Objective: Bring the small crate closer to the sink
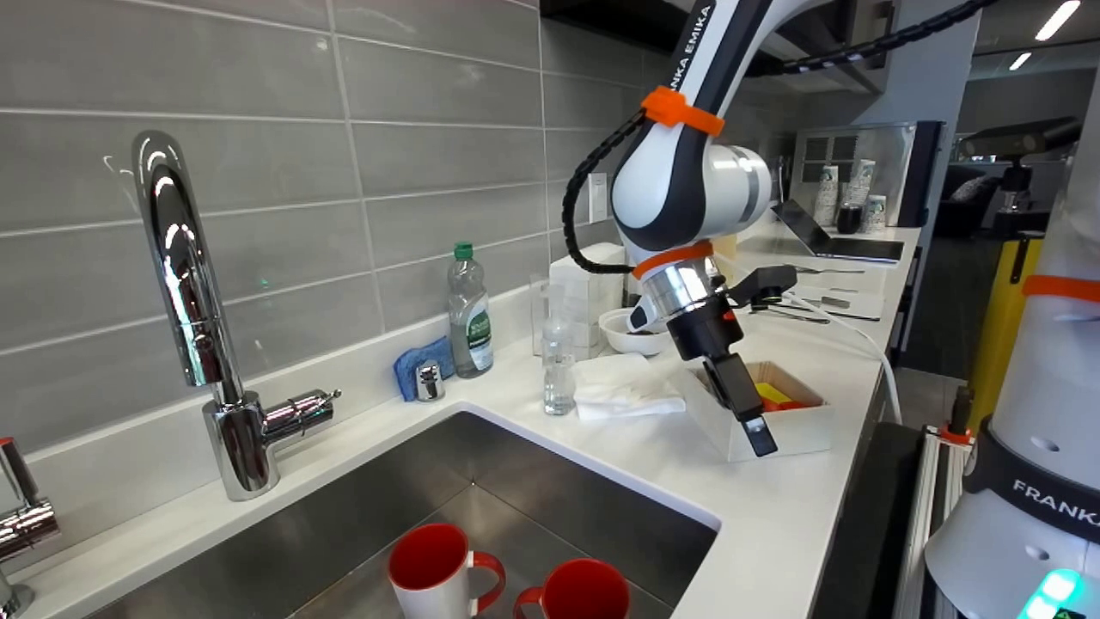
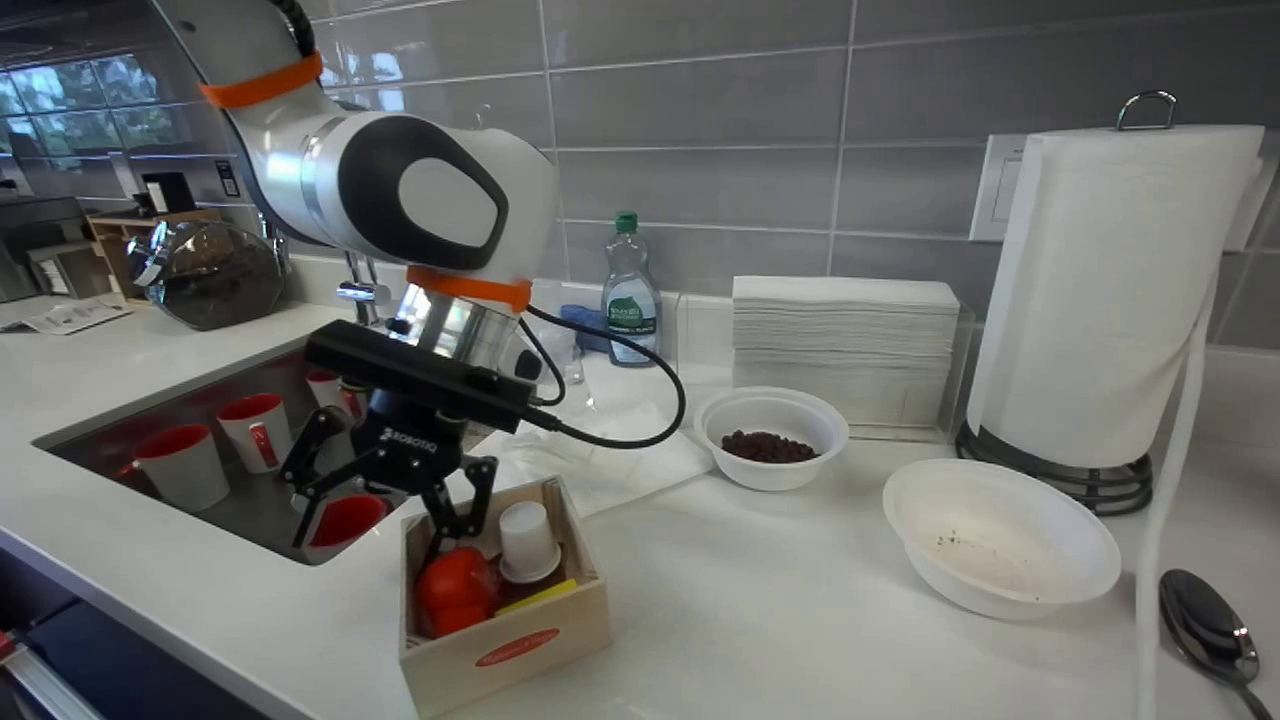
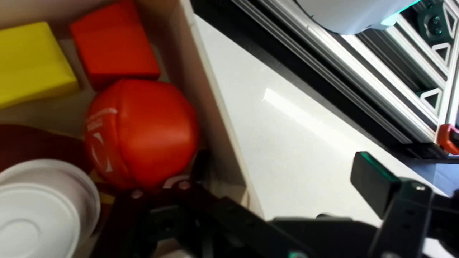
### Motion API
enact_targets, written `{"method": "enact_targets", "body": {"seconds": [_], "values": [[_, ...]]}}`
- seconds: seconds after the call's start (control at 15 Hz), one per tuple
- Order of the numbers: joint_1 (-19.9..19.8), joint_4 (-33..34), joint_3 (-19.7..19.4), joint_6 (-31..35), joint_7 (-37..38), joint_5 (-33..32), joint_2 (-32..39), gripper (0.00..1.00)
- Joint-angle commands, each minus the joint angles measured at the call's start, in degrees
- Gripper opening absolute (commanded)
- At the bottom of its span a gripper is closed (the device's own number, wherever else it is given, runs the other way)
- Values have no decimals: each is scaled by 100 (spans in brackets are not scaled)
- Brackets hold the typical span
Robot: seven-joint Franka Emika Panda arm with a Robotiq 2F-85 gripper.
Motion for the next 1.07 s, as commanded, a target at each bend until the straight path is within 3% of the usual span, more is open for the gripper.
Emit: {"method": "enact_targets", "body": {"seconds": [0.0,0.2,0.4,0.47,0.6,1.0], "values": [[53,14,-47,-420,146,-114,-507,100],[16,-230,-141,-536,449,-447,-1286,100],[16,46,-255,-854,715,-685,-1787,100],[28,-305,-298,-827,756,-677,-2271,100],[53,24,-389,-1201,807,-676,-2461,100],[43,-7,-551,-1787,976,-1108,-3409,100]]}}
